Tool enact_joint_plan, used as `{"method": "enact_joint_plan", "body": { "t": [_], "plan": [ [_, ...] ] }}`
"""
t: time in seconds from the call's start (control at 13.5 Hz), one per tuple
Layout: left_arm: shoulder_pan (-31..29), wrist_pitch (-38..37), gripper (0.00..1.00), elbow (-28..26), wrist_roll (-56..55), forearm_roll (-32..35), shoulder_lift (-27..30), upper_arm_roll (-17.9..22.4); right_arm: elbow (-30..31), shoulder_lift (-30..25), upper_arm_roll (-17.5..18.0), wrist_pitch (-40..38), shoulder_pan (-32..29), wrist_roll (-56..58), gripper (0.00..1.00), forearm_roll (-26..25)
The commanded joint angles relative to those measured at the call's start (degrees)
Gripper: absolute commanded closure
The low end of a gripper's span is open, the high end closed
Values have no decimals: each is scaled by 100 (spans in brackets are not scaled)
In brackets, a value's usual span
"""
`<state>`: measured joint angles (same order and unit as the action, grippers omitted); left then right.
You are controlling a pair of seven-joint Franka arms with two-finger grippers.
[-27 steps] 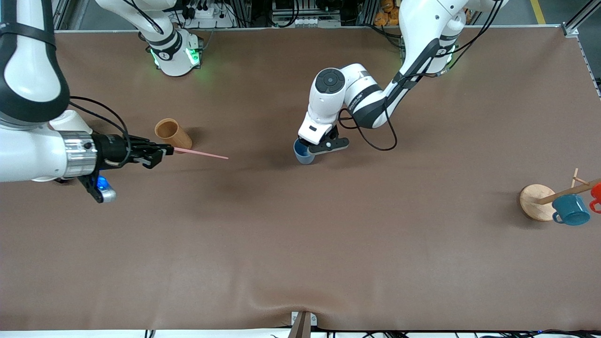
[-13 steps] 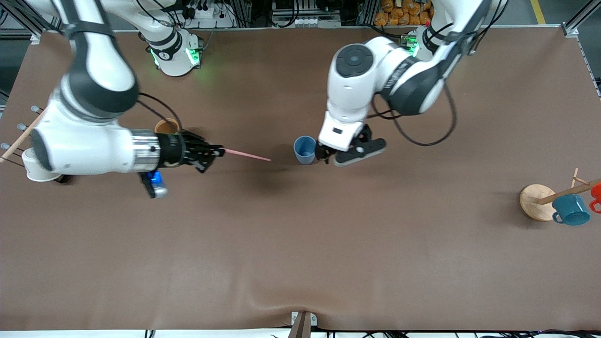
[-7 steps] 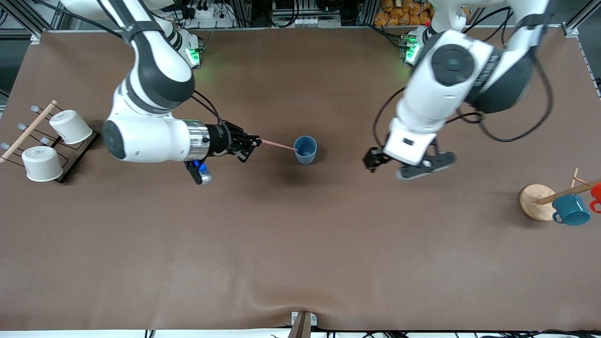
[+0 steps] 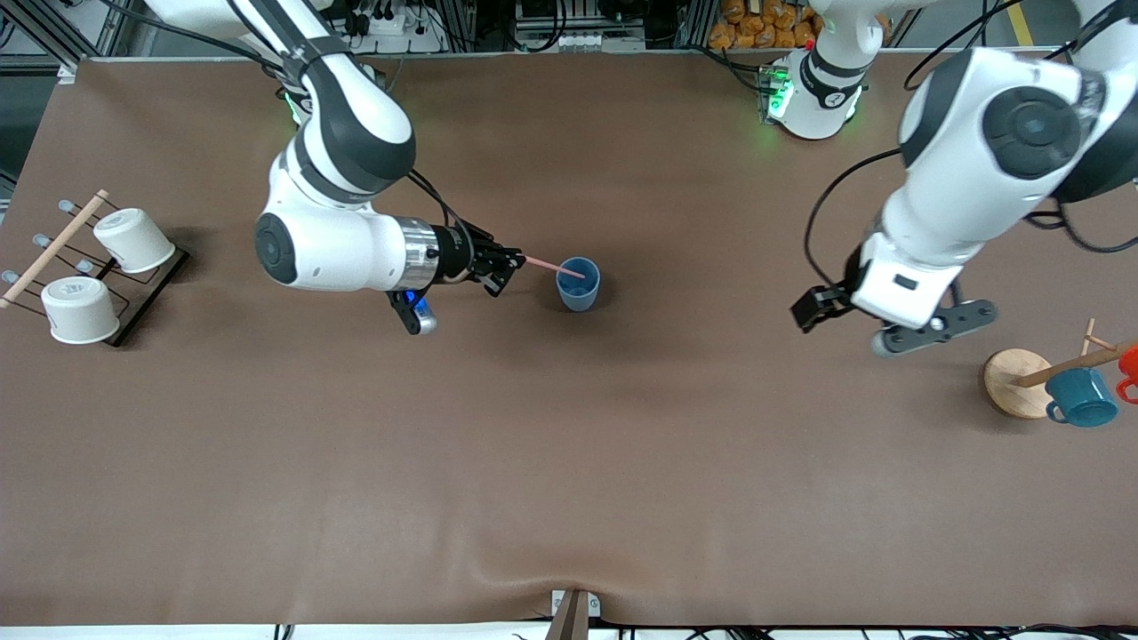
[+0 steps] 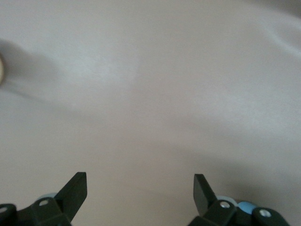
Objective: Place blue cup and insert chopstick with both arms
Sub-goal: 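Insert the chopstick into the blue cup with the right gripper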
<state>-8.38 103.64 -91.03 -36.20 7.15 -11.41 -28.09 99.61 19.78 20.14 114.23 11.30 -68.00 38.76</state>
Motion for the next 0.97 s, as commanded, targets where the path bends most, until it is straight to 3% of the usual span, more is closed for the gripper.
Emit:
{"method": "enact_joint_plan", "body": {
  "t": [0.0, 0.22, 0.45, 0.59, 0.74, 0.89],
  "plan": [
    [-189, -510, 0, 261, 472, -126, 165, -12, 147, -27, -10, 178, 205, -345, 0, -44],
    [-453, -740, 0, 279, 1175, -231, 279, -30, 94, -61, -19, 91, 93, -346, 0, -62],
    [-498, -915, 0, 279, 1738, -364, 385, 145, -431, -97, -54, -1178, -451, -311, 0, -341],
    [-131, -934, 0, 244, 2045, -372, 595, 714, -897, -97, -141, -2006, -768, -293, 0, -894],
    [326, -1038, 0, 262, 2598, -433, 675, 1390, -1354, -79, -587, -2701, -796, 91, 0, -1090],
    [705, -1109, 0, 209, 3003, -679, 807, 2085, -1584, -88, -1001, -3098, -804, 1195, 0, -1160]
  ]
}}
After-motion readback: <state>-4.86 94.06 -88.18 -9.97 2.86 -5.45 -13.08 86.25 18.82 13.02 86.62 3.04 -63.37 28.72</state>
